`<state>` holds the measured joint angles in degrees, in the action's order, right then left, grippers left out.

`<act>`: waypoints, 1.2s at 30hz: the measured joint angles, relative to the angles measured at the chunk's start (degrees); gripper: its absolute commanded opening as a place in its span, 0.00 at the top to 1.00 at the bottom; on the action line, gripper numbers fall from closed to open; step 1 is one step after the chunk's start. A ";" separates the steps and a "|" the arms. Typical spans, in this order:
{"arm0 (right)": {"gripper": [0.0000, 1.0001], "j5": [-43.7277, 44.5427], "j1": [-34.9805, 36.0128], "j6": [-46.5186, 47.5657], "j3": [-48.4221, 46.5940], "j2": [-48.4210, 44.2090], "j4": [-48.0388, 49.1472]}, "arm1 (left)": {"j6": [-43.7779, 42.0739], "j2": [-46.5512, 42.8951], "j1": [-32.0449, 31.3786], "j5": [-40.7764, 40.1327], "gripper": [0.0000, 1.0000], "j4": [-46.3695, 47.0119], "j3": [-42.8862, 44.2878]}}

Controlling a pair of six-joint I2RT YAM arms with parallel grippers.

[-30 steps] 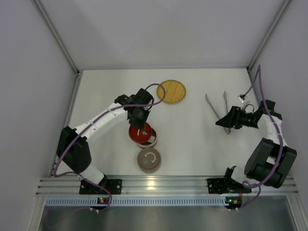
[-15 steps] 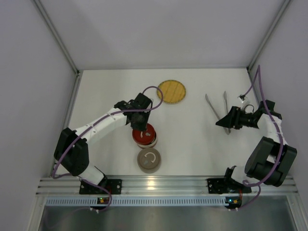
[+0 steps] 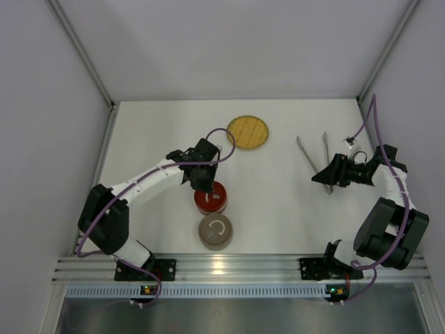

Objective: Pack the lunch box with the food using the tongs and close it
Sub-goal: Close the box lid on the packing box.

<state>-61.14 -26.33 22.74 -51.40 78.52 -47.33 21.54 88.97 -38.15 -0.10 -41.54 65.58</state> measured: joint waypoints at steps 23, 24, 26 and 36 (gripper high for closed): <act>0.40 0.07 0.00 0.00 -0.02 0.92 0.00 | 0.37 5.60 -1.36 -2.93 1.00 4.31 4.00; 0.40 0.09 0.00 0.00 0.00 0.92 0.00 | 0.37 6.71 -1.36 -3.32 1.00 5.14 5.03; 0.40 0.09 0.00 0.00 0.00 0.92 0.00 | 0.17 9.14 -1.36 -4.22 1.00 6.64 7.48; 0.40 0.20 0.00 0.00 0.00 0.92 0.00 | -0.76 12.04 -1.70 -6.25 1.00 7.54 10.86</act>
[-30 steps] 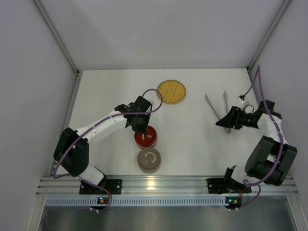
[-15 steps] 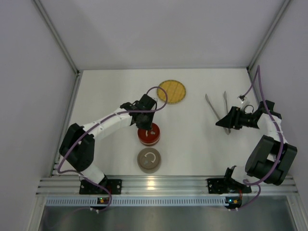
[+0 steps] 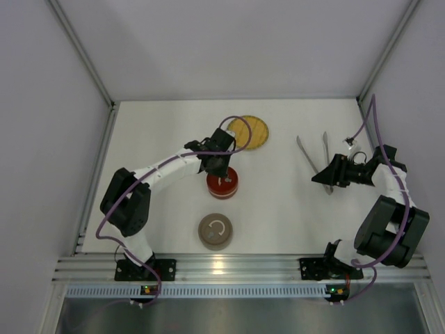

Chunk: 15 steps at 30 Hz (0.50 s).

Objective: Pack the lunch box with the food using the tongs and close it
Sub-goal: Close the box lid on the packing box.

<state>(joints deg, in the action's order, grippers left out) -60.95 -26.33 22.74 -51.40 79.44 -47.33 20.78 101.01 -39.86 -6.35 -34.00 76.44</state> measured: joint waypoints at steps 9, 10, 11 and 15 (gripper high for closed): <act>0.40 0.02 0.00 0.00 0.00 0.07 0.00 | -1.31 -3.15 -0.22 -0.83 1.00 -3.43 0.76; 0.40 0.02 0.00 0.00 0.00 0.17 0.00 | -1.49 -3.41 -0.26 -1.05 1.00 -3.54 1.01; 0.40 0.02 0.00 0.00 0.00 0.26 0.00 | -1.66 -3.58 -0.26 -1.16 1.00 -3.65 1.22; 0.40 0.02 0.00 0.00 0.00 0.26 0.00 | -2.08 -3.69 -0.26 -0.33 1.00 -4.07 1.86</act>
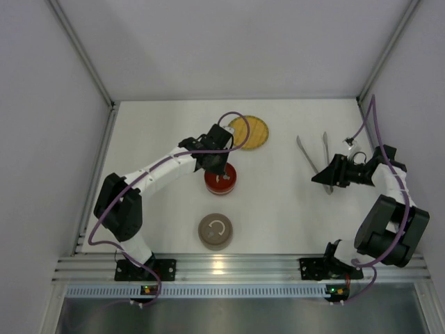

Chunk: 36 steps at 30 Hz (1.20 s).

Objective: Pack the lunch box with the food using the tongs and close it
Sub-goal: Close the box lid on the packing box.

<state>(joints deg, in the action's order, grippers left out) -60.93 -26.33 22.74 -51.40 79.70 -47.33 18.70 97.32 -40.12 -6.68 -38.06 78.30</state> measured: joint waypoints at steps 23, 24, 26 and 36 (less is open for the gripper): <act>0.40 0.00 -0.07 0.20 -0.02 0.37 -0.04 | 4.68 5.68 10.36 26.64 1.00 2.54 0.24; 0.40 0.00 -0.07 0.20 -0.02 0.37 -0.04 | 5.42 5.68 10.95 28.46 1.00 2.69 0.22; 0.40 0.00 -0.07 0.20 -0.02 0.37 -0.04 | 6.21 5.68 11.98 30.75 1.00 3.37 -0.20; 0.40 0.00 -0.07 0.20 -0.02 0.79 -0.07 | 0.33 4.48 9.75 23.47 1.00 2.08 -0.81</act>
<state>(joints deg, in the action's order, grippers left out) -60.93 -26.39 22.94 -51.42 80.49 -47.40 19.03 101.80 -30.37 16.80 -35.99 77.49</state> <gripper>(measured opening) 0.600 0.109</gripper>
